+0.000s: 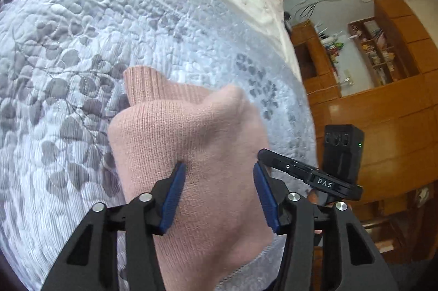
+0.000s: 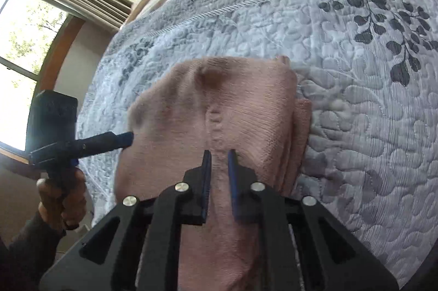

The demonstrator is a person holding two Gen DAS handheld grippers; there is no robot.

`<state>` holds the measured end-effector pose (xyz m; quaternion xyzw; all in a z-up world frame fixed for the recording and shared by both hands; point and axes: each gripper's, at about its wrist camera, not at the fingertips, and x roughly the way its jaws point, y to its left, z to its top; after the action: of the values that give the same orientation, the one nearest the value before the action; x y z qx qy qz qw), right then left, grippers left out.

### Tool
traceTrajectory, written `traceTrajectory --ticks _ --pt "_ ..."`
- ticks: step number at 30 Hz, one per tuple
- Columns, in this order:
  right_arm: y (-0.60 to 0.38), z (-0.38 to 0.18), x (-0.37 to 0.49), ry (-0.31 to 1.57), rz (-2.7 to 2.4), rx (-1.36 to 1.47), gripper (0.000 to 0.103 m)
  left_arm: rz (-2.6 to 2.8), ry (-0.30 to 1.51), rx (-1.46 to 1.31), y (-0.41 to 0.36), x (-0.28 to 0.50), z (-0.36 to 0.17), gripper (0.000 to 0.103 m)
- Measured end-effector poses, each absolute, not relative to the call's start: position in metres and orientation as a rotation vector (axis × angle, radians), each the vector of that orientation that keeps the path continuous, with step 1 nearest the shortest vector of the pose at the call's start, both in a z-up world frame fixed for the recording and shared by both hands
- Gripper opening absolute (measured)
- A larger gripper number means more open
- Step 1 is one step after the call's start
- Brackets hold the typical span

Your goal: Fold small clothes

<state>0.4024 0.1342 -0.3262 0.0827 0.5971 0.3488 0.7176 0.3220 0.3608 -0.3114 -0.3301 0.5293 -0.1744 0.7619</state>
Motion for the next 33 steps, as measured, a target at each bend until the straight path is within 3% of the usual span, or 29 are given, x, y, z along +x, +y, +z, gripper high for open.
traceTrajectory --ticks 1,3,5,6,7,11,14,16,17,20,21,22,25,29,30,33 --pt "0.128 -0.335 0.404 1.323 0.771 0.196 0.000 -0.375 1.159 -0.701 0.361 0.325 -0.315 0.032" --pt "0.117 -0.342 0.406 1.340 0.759 0.266 0.000 -0.365 1.168 -0.664 0.355 0.328 -0.313 0.027" --pt "0.117 -0.330 0.401 1.333 0.756 0.242 0.000 -0.356 1.166 -0.623 0.352 0.322 -0.301 0.029" --pt "0.117 -0.320 0.395 1.319 0.771 0.230 0.002 -0.372 1.135 -0.621 0.352 0.315 -0.290 0.038" --pt "0.117 -0.309 0.388 1.302 0.792 0.222 0.007 -0.408 1.103 -0.619 0.350 0.306 -0.278 0.040" --pt "0.123 -0.303 0.360 1.320 0.849 0.166 0.007 -0.400 1.153 -0.511 0.325 0.280 -0.278 0.041" --pt "0.120 -0.328 0.355 1.362 0.799 0.102 0.000 -0.350 1.196 -0.491 0.322 0.279 -0.301 0.030" --pt "0.112 -0.334 0.356 1.370 0.777 0.133 0.000 -0.315 1.201 -0.469 0.325 0.280 -0.305 0.009" --pt "0.110 -0.331 0.354 1.377 0.768 0.144 0.000 -0.298 1.207 -0.471 0.328 0.280 -0.307 0.004" --pt "0.112 -0.312 0.339 1.362 0.778 0.091 0.004 -0.272 1.179 -0.426 0.326 0.269 -0.287 0.007" --pt "0.113 -0.303 0.330 1.349 0.797 0.081 0.004 -0.292 1.153 -0.422 0.323 0.260 -0.275 0.022" --pt "0.113 -0.296 0.320 1.342 0.820 0.079 0.004 -0.318 1.125 -0.423 0.320 0.248 -0.265 0.026" --pt "0.115 -0.298 0.291 1.364 0.868 0.081 0.004 -0.376 1.137 -0.436 0.303 0.212 -0.266 0.026" --pt "0.117 -0.335 0.266 1.431 0.808 -0.044 0.000 -0.274 1.296 -0.363 0.296 0.192 -0.326 0.024" --pt "0.114 -0.341 0.264 1.432 0.796 -0.058 0.000 -0.255 1.307 -0.357 0.298 0.188 -0.333 0.017" --pt "0.105 -0.331 0.262 1.422 0.768 -0.021 0.000 -0.266 1.288 -0.371 0.301 0.180 -0.322 0.017"
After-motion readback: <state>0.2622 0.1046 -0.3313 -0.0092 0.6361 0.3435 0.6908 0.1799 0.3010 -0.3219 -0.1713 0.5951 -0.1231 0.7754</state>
